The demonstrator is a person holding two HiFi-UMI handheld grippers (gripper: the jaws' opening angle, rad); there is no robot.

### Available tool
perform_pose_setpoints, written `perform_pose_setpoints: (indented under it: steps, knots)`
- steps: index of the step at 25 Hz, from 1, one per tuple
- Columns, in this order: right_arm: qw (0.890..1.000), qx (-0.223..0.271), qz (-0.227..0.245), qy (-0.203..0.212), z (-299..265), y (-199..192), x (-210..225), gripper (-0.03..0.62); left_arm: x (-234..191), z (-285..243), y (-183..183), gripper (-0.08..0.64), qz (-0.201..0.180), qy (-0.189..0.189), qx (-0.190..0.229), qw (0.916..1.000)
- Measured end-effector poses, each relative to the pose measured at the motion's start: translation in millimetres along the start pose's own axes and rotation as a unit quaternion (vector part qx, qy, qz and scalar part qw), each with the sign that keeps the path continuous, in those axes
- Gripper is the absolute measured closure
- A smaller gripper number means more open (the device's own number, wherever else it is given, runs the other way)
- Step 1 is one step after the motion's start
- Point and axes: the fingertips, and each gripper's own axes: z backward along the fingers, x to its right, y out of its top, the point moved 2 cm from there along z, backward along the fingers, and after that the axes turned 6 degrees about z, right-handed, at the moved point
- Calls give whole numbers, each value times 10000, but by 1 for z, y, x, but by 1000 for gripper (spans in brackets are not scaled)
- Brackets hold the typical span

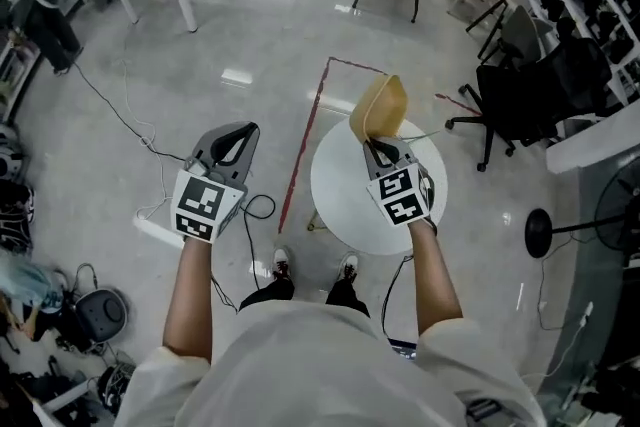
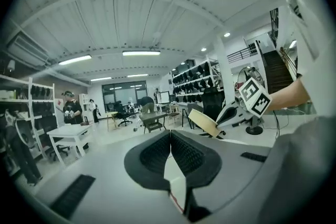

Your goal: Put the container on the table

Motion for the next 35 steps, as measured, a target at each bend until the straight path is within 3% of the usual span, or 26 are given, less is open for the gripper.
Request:
perform_pose_setpoints:
  steps: [4, 9, 20, 27, 31, 35]
  knots:
    - [9968, -441, 162, 643, -73, -42, -14, 571, -6, -21, -33, 540, 307, 266, -351, 9986]
    - [9876, -969, 492, 1134, -145, -104, -40, 571, -7, -34, -80, 540, 495, 576, -797, 9939]
    - [9630, -1543, 1252, 1820, -204, -182, -87, 570, 1, -48, -138, 540, 688, 783, -1389, 9848]
    - [9545, -1712, 1380, 2013, -221, -199, -115, 548, 2, -47, -156, 540, 765, 785, -1491, 9827]
    - [9589, -1627, 1184, 2000, -215, -189, -112, 495, 3, -47, -152, 540, 740, 758, -1492, 9831]
    - [9711, -1391, 676, 1819, -196, -160, -84, 495, -3, -52, -133, 540, 649, 710, -1341, 9863]
